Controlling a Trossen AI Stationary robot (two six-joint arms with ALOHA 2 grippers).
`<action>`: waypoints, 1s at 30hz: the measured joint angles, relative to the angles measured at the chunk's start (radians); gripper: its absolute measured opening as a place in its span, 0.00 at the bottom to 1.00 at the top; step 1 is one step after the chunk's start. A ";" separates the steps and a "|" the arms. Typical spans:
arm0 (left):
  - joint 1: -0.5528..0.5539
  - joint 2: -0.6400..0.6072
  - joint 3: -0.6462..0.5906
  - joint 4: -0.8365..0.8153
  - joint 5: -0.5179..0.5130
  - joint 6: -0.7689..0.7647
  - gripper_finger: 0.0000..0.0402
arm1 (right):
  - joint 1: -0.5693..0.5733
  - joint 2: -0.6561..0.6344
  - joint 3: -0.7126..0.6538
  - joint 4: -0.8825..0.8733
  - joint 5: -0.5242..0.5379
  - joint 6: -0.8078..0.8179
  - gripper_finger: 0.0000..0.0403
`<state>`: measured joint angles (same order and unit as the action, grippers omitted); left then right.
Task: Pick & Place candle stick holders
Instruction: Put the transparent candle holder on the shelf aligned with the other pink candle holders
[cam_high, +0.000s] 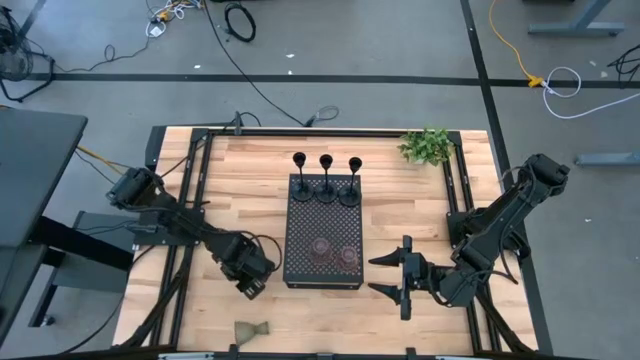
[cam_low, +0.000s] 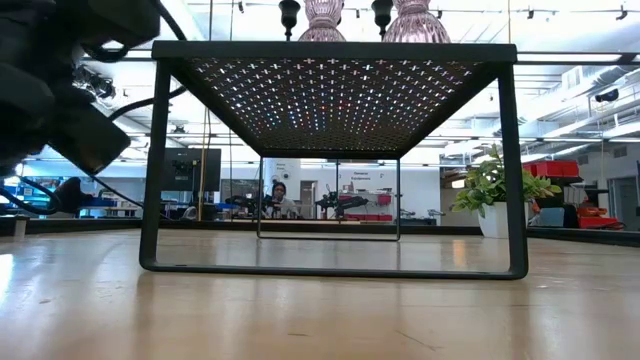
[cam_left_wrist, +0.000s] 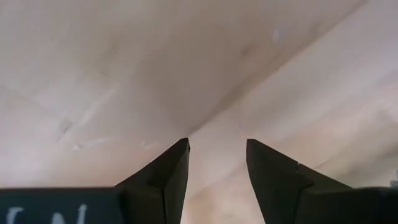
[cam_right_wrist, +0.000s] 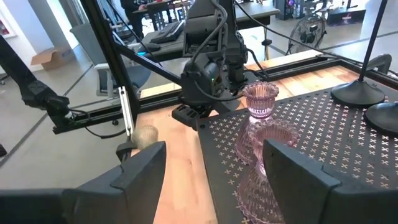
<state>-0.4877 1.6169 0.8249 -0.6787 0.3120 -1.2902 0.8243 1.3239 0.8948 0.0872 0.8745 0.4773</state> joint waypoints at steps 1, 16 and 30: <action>0.006 0.000 0.000 -0.001 0.000 0.001 0.41 | -0.002 0.000 0.000 0.000 0.000 -0.011 0.65; -0.036 -0.029 0.220 -0.191 0.048 0.136 0.41 | -0.032 0.000 0.000 -0.009 -0.003 -0.015 0.65; -0.262 0.022 0.417 -0.210 -0.345 0.578 0.41 | -0.032 0.000 0.000 -0.013 -0.022 0.020 0.65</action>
<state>-0.7502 1.6389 1.2419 -0.8891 -0.0328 -0.7123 0.7925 1.3239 0.8948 0.0742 0.8528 0.4974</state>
